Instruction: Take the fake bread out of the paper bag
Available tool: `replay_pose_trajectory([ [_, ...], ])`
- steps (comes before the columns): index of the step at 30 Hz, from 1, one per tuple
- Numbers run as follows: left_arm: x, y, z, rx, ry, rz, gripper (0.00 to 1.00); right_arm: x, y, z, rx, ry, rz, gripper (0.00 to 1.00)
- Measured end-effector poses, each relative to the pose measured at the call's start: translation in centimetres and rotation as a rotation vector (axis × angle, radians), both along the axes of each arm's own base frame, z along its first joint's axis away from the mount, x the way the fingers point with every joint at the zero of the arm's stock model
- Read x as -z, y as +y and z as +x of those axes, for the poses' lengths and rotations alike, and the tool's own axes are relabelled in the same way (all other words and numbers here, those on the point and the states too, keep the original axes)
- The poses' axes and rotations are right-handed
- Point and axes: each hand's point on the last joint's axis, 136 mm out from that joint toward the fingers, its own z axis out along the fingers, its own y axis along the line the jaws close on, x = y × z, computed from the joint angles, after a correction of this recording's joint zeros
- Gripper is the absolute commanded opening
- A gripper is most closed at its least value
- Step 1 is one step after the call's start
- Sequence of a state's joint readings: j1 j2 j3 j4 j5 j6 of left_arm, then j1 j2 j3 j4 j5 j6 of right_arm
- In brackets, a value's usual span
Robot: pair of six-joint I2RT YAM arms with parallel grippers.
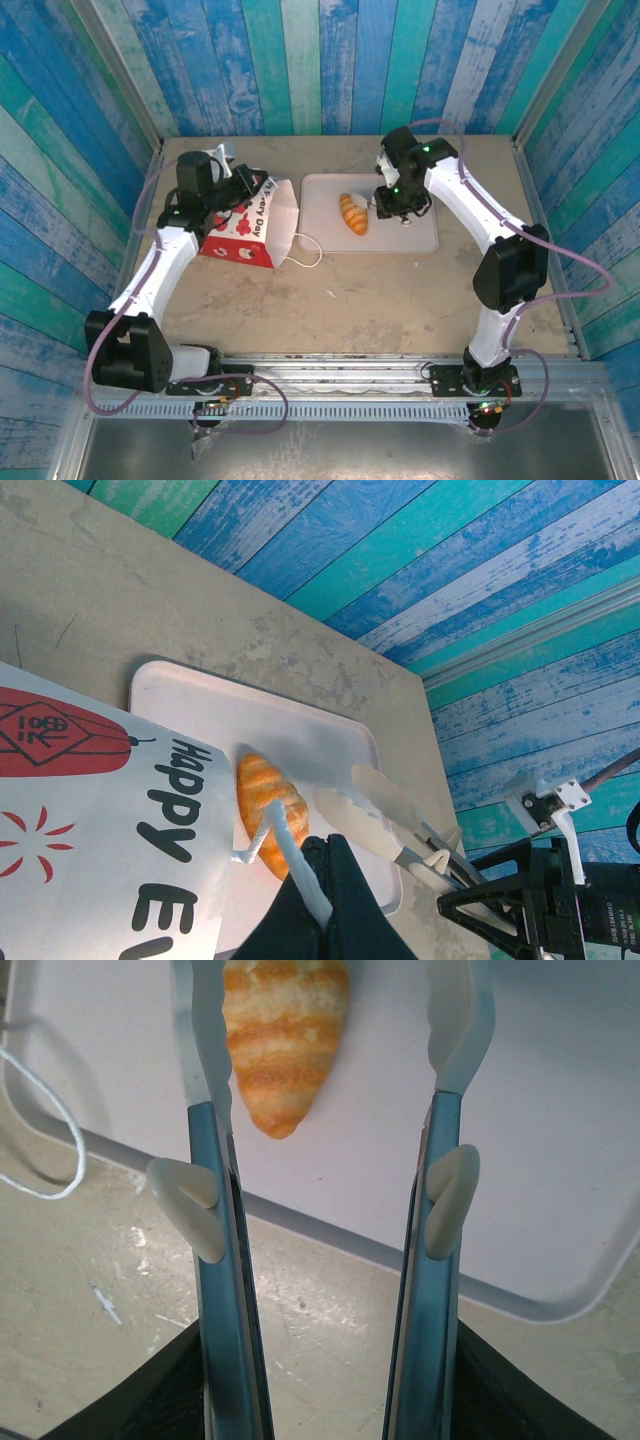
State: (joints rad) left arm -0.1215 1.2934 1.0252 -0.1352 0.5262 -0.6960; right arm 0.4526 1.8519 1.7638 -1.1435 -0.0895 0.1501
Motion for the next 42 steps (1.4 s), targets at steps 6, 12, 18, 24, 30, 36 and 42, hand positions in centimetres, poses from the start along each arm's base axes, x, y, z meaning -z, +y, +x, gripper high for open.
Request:
replay_pose_trajectory([
  [6, 0.0, 0.0, 0.0, 0.000, 0.000, 0.000, 0.00, 0.5, 1.2, -0.3, -0.005, 0.024, 0.028, 0.57],
  [12, 0.0, 0.0, 0.0, 0.000, 0.000, 0.000, 0.00, 2.0, 1.2, -0.2, 0.003, 0.051, -0.004, 0.59],
  [18, 0.0, 0.0, 0.0, 0.000, 0.000, 0.000, 0.00, 3.1, 1.3, -0.1, 0.001, 0.077, -0.015, 0.59],
  [24, 0.0, -0.1, -0.1, 0.008, 0.000, -0.002, 0.00, 5.2, 1.7, -0.2, -0.010, 0.129, -0.034, 0.51],
  [30, 0.2, -0.4, -0.2, 0.027, 0.005, -0.001, 0.00, 4.5, 1.0, 0.6, 0.010, 0.087, -0.039, 0.47],
  [36, 0.2, -0.6, -0.3, 0.040, 0.003, -0.007, 0.00, 2.6, -4.4, 2.5, 0.141, 0.042, -0.010, 0.49],
  [42, 0.2, -0.7, -0.3, 0.047, 0.005, -0.010, 0.00, 2.6, -9.7, 3.4, 0.261, 0.054, -0.020, 0.49],
])
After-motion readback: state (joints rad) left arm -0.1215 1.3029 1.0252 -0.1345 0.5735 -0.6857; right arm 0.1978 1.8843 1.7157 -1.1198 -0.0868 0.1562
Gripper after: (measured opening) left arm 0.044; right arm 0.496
